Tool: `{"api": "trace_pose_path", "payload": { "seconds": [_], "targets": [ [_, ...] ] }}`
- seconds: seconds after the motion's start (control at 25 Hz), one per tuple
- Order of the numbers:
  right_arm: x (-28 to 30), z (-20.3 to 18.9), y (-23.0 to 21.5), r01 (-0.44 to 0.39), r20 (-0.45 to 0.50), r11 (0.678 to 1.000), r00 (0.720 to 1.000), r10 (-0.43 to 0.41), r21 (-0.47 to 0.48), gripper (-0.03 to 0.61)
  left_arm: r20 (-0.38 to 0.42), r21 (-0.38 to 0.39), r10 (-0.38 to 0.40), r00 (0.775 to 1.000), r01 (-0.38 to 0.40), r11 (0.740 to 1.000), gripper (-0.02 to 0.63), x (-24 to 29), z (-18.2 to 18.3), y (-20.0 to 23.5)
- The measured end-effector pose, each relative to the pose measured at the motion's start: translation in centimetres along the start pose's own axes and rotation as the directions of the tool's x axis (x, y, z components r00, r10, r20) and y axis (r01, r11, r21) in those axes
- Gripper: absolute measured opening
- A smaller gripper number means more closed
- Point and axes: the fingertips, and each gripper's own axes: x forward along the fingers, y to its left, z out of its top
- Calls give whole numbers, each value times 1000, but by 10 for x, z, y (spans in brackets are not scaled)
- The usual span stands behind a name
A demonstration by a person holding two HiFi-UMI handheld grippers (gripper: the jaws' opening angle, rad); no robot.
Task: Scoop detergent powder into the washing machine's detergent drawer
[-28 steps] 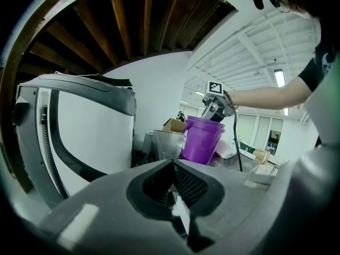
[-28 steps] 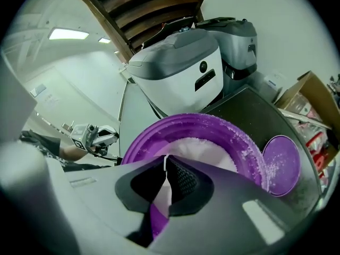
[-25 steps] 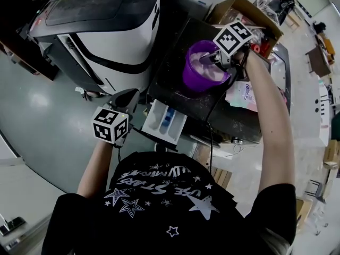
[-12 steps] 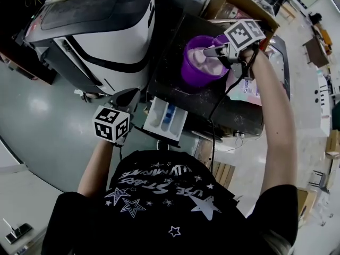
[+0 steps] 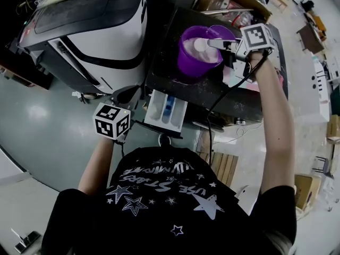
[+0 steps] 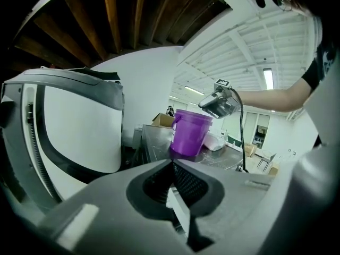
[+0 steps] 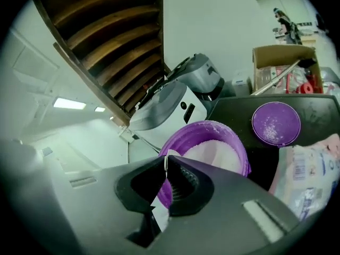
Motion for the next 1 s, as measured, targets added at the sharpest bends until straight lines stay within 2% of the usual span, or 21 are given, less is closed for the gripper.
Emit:
{"api": "trace_pose_path", "payload": {
  "seconds": [0.16, 0.4, 0.72, 1.0],
  "targets": [
    [-10, 0, 10, -49, 155, 996, 987, 37, 70, 35, -8, 3, -25, 1000, 25, 1000, 0, -4, -4, -3],
    [-27, -14, 27, -87, 326, 985, 945, 33, 152, 35, -19, 19, -69, 997, 70, 997, 0, -10, -13, -13],
    [-26, -47, 69, -178, 417, 966, 905, 86, 187, 35, -22, 28, -107, 994, 108, 994, 0, -28, -22, -19],
    [-8, -101, 91, -225, 430, 948, 896, 111, 224, 35, -39, 21, -116, 992, 117, 993, 0, -52, -39, -21]
  ]
}}
